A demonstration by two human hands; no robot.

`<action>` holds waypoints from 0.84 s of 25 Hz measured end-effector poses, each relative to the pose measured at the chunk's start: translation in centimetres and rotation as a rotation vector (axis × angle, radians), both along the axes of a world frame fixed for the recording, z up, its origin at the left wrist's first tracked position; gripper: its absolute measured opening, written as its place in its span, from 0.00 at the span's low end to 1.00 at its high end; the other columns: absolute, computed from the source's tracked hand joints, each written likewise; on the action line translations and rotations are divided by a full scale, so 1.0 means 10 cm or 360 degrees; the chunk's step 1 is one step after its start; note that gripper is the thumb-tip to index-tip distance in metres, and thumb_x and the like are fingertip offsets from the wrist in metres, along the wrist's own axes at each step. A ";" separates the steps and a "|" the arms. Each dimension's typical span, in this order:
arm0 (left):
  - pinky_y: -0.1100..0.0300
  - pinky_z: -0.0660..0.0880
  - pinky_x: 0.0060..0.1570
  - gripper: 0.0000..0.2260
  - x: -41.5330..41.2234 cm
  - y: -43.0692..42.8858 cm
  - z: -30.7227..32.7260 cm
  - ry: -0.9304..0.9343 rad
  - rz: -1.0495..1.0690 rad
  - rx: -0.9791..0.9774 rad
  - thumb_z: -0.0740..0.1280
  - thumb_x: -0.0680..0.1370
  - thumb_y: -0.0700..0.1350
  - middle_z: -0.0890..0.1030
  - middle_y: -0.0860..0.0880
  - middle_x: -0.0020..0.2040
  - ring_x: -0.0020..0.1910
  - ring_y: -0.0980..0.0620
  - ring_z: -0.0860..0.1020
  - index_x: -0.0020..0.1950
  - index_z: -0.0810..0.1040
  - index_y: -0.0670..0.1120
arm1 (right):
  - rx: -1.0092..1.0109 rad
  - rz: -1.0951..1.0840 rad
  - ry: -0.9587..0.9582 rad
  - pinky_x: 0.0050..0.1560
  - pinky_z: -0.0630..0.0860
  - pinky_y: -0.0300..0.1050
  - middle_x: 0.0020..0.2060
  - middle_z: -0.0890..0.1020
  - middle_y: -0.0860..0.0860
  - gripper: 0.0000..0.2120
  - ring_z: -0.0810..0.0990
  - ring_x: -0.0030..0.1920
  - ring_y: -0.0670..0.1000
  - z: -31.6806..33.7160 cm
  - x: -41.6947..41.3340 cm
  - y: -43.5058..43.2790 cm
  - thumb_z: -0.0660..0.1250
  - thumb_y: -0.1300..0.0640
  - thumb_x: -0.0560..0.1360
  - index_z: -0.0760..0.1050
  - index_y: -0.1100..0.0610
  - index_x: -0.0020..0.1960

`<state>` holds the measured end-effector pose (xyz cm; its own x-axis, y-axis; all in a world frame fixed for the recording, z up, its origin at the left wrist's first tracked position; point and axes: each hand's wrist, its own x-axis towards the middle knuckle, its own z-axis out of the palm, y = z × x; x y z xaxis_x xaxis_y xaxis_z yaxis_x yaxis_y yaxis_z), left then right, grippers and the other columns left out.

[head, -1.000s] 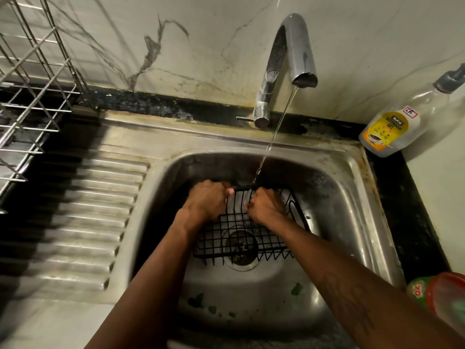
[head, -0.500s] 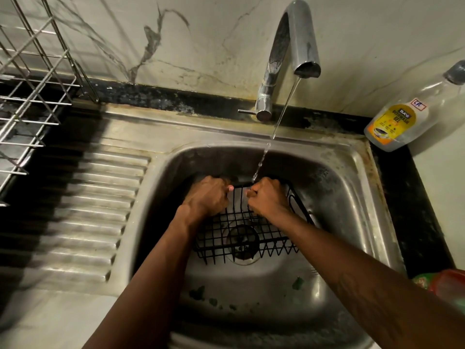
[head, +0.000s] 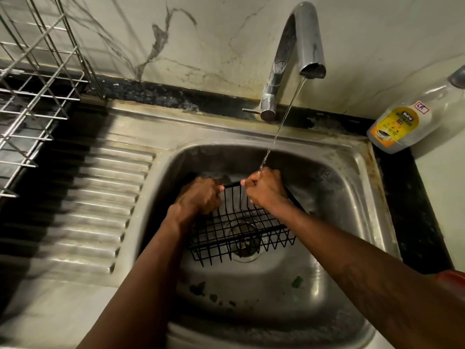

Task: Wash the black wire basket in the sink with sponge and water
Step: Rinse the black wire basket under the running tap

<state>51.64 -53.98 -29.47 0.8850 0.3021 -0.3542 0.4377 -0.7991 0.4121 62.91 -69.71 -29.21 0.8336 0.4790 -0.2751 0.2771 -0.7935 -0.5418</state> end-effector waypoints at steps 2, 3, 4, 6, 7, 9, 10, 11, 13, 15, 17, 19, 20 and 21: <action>0.51 0.80 0.51 0.13 -0.01 -0.01 -0.02 0.0002 0.0009 -0.0033 0.60 0.83 0.52 0.83 0.47 0.49 0.45 0.48 0.80 0.56 0.81 0.48 | -0.0236 0.0056 -0.0085 0.38 0.80 0.44 0.41 0.81 0.51 0.06 0.82 0.41 0.49 0.08 0.05 -0.08 0.73 0.53 0.76 0.81 0.56 0.46; 0.53 0.80 0.48 0.12 -0.01 -0.02 -0.04 -0.0007 0.0010 -0.0043 0.60 0.83 0.51 0.81 0.50 0.45 0.42 0.51 0.79 0.55 0.81 0.48 | -0.0353 0.0088 -0.0136 0.37 0.78 0.43 0.42 0.80 0.52 0.07 0.81 0.42 0.50 0.09 0.07 -0.11 0.73 0.54 0.76 0.80 0.57 0.48; 0.54 0.79 0.46 0.12 0.00 -0.03 -0.05 -0.0014 0.0009 -0.0048 0.60 0.84 0.51 0.79 0.52 0.41 0.39 0.53 0.77 0.54 0.81 0.49 | -0.0393 0.0096 -0.0162 0.37 0.78 0.43 0.42 0.81 0.53 0.06 0.81 0.41 0.51 0.08 0.09 -0.11 0.73 0.55 0.76 0.80 0.58 0.47; 0.57 0.76 0.42 0.11 0.00 -0.05 -0.03 -0.0031 0.0008 -0.0042 0.59 0.84 0.50 0.76 0.54 0.38 0.37 0.55 0.75 0.51 0.81 0.49 | -0.0430 0.0127 -0.0157 0.40 0.83 0.46 0.41 0.82 0.53 0.05 0.82 0.40 0.51 0.04 0.10 -0.05 0.73 0.56 0.75 0.81 0.58 0.47; 0.57 0.75 0.42 0.11 0.00 -0.06 -0.02 -0.0037 0.0003 -0.0033 0.60 0.84 0.50 0.76 0.54 0.39 0.37 0.55 0.75 0.50 0.81 0.49 | -0.0436 0.0115 -0.0137 0.41 0.84 0.48 0.42 0.83 0.53 0.05 0.83 0.40 0.52 0.03 0.10 -0.01 0.73 0.57 0.75 0.81 0.58 0.47; 0.57 0.76 0.43 0.11 -0.02 -0.05 -0.02 -0.0043 0.0010 -0.0041 0.60 0.84 0.49 0.78 0.52 0.41 0.38 0.54 0.76 0.48 0.80 0.49 | -0.0455 0.0092 0.0000 0.40 0.85 0.49 0.41 0.83 0.54 0.04 0.85 0.38 0.52 0.00 0.10 0.03 0.74 0.59 0.75 0.80 0.59 0.47; 0.56 0.77 0.43 0.11 -0.03 -0.06 -0.02 -0.0050 0.0022 -0.0060 0.61 0.84 0.49 0.79 0.51 0.41 0.38 0.54 0.77 0.46 0.80 0.49 | -0.0513 0.0102 0.0093 0.38 0.85 0.48 0.39 0.84 0.54 0.03 0.85 0.36 0.52 -0.01 0.07 0.01 0.73 0.61 0.75 0.80 0.59 0.47; 0.56 0.78 0.42 0.11 -0.05 -0.07 -0.01 -0.0059 0.0026 -0.0067 0.62 0.83 0.49 0.80 0.51 0.41 0.38 0.53 0.78 0.44 0.79 0.49 | -0.0591 0.0105 0.0184 0.37 0.85 0.47 0.38 0.85 0.55 0.02 0.85 0.34 0.51 -0.02 0.03 -0.02 0.73 0.62 0.76 0.80 0.60 0.47; 0.55 0.79 0.39 0.11 -0.06 -0.08 0.00 -0.0071 0.0028 -0.0058 0.62 0.83 0.50 0.80 0.51 0.40 0.38 0.52 0.78 0.43 0.78 0.50 | -0.0593 0.0076 0.0275 0.38 0.85 0.47 0.37 0.85 0.56 0.02 0.85 0.34 0.52 -0.04 -0.04 -0.06 0.71 0.63 0.78 0.79 0.61 0.46; 0.55 0.78 0.40 0.10 -0.06 -0.08 0.01 -0.0091 0.0025 -0.0026 0.61 0.83 0.51 0.80 0.51 0.41 0.38 0.52 0.78 0.45 0.77 0.50 | -0.0276 0.0008 0.0133 0.38 0.85 0.50 0.34 0.83 0.54 0.07 0.86 0.36 0.54 -0.03 -0.04 -0.07 0.71 0.62 0.77 0.77 0.57 0.41; 0.56 0.77 0.41 0.10 -0.06 -0.08 0.03 -0.0126 0.0012 0.0005 0.61 0.83 0.51 0.80 0.50 0.41 0.40 0.49 0.79 0.47 0.77 0.49 | -0.0046 0.0000 -0.0051 0.35 0.81 0.45 0.30 0.77 0.48 0.16 0.82 0.33 0.50 0.03 -0.03 -0.12 0.71 0.62 0.77 0.71 0.53 0.33; 0.57 0.75 0.39 0.10 -0.05 -0.09 0.04 -0.0113 -0.0033 0.0025 0.61 0.82 0.51 0.80 0.49 0.41 0.39 0.47 0.79 0.44 0.75 0.50 | -0.0015 0.0005 -0.0138 0.32 0.73 0.38 0.28 0.74 0.46 0.20 0.76 0.29 0.45 0.07 -0.08 -0.19 0.69 0.61 0.78 0.69 0.51 0.30; 0.58 0.74 0.38 0.11 -0.05 -0.09 0.04 -0.0095 -0.0055 0.0024 0.61 0.82 0.51 0.80 0.49 0.39 0.38 0.48 0.79 0.42 0.74 0.51 | 0.0014 -0.0003 -0.0144 0.32 0.72 0.37 0.27 0.74 0.46 0.20 0.75 0.29 0.44 0.08 -0.09 -0.21 0.69 0.60 0.78 0.70 0.51 0.29; 0.58 0.73 0.37 0.12 -0.06 -0.09 0.03 -0.0071 -0.0062 0.0018 0.61 0.82 0.51 0.79 0.50 0.38 0.38 0.49 0.78 0.40 0.73 0.51 | 0.0039 0.0005 -0.0116 0.34 0.75 0.40 0.28 0.75 0.46 0.19 0.77 0.29 0.46 0.06 -0.09 -0.21 0.69 0.60 0.78 0.71 0.53 0.30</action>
<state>51.08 -54.84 -29.14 0.9111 0.2710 -0.3106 0.3876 -0.8199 0.4214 62.00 -71.81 -28.62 0.8495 0.4874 -0.2019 0.3188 -0.7793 -0.5395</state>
